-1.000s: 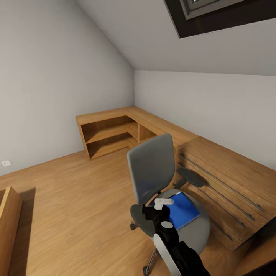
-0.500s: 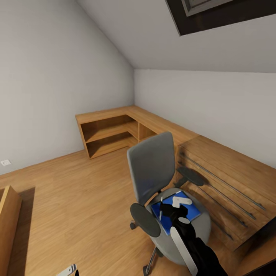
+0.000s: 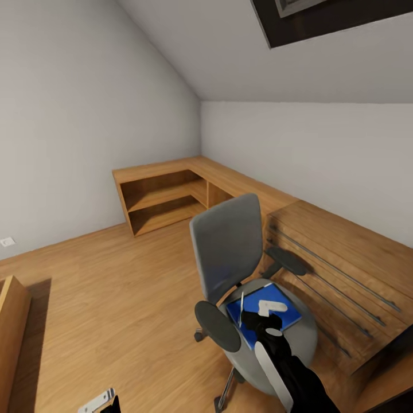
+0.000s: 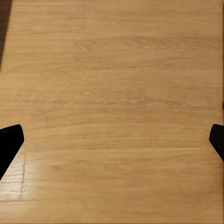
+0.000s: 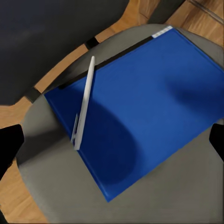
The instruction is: In the bedroom, organize the workspace by keeping the computer under the desk, ensuring the monitor is on the desk, placing the keyboard on the desk next to the monitor, placing the mouse on the desk next to the keyboard, moving the folder from the swivel chair onto the desk next to the mouse, stacking the notebook on top of the folder with the pen on top of the notebook, and positioning the swivel chair next to the desk.
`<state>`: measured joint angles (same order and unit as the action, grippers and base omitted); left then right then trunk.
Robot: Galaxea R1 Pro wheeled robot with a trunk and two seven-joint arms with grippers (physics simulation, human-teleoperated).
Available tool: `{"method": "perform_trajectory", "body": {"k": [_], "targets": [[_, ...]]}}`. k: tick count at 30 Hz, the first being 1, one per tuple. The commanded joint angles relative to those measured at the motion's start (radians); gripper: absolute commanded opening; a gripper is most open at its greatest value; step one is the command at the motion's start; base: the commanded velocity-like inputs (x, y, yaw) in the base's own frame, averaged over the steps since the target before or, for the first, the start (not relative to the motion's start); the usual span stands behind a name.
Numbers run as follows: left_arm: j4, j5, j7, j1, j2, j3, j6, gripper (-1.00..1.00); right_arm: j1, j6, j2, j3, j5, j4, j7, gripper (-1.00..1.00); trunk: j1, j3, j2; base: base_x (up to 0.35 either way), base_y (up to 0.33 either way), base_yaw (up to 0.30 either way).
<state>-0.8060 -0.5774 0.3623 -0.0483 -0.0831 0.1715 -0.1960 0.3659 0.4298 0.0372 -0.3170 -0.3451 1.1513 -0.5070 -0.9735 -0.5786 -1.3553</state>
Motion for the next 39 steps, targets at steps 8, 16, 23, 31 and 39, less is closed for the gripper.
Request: {"method": "perform_trajectory", "body": {"k": [8,16,23,31,39], "targets": [[-0.106,-0.012,0.005,0.049,-0.025,0.008,-0.008,1.0,0.045,0.003,-0.016,-0.002,-0.009,-0.069,-0.009,1.0,-0.031,-0.026,-0.057,0.0,0.0,0.0],[-0.318,-0.013,0.005,0.187,-0.068,0.009,0.001,1.0,0.051,0.002,-0.022,-0.002,-0.009,-0.083,0.0,1.0,-0.061,-0.051,-0.113,0.0,0.0,0.0],[-0.338,-0.013,0.006,0.205,-0.07,0.01,0.005,1.0,0.051,-0.009,-0.023,-0.001,-0.009,-0.077,0.027,1.0,-0.088,-0.073,-0.162,0.0,0.0,0.0],[-0.337,-0.012,0.006,0.208,-0.066,0.013,0.006,1.0,0.051,-0.037,-0.023,-0.002,-0.009,-0.076,0.032,1.0,-0.111,-0.092,-0.204,0.0,0.0,0.036],[-0.326,-0.01,0.007,0.208,-0.066,0.014,0.006,1.0,0.051,-0.042,-0.023,-0.002,-0.009,-0.076,0.033,1.0,-0.115,-0.097,-0.211,0.0,0.0,0.104]]}}
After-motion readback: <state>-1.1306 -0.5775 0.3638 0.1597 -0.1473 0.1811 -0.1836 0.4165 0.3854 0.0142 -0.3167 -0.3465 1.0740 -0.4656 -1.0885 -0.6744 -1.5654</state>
